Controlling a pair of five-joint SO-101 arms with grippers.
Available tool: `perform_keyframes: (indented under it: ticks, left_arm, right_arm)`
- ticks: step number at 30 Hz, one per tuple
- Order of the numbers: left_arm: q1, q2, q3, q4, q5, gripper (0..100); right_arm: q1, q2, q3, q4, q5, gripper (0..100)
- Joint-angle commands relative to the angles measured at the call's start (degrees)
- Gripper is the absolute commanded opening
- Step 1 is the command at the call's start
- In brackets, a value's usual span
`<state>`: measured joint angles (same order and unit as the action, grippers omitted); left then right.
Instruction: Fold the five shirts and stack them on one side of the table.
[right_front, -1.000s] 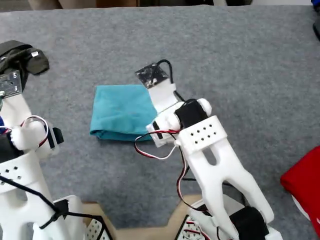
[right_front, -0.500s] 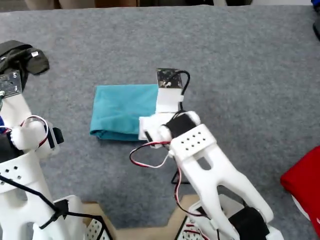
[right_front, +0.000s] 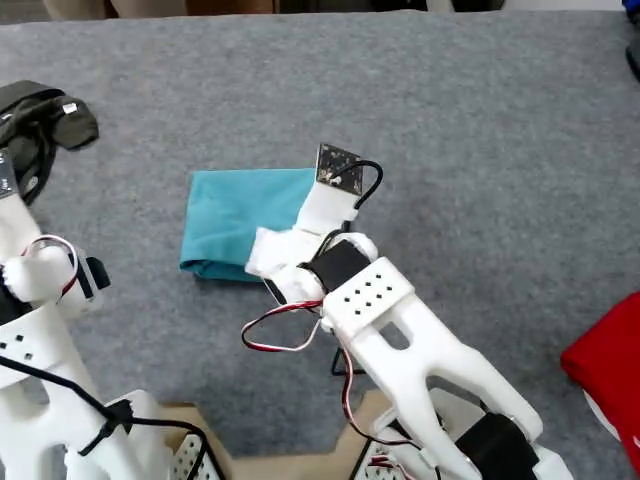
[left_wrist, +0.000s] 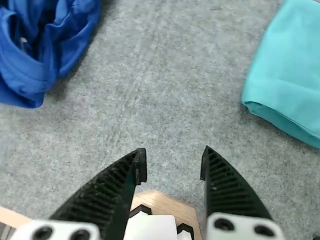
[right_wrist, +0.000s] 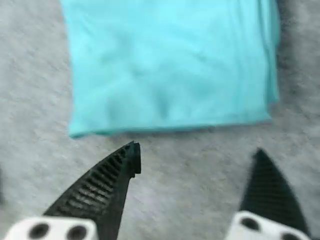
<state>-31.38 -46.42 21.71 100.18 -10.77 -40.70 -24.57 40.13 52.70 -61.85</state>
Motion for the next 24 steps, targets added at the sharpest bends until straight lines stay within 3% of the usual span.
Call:
perform_keyframes:
  ticks: [1, 11, 24]
  left_arm:
    - [-1.8, 0.2, -0.4, 0.4, 0.2, 19]
    - [-2.1, 0.3, -0.1, 0.5, 1.7, 19]
    - [-2.1, 0.3, -0.1, 0.5, 1.6, 19]
  right_arm:
    - [-0.7, -0.6, -0.6, -4.6, -3.3, 26.1]
    - [2.7, 20.4, -5.9, -5.2, -9.2, 26.0]
    - [4.2, 23.2, -10.3, -9.1, -15.2, 26.0]
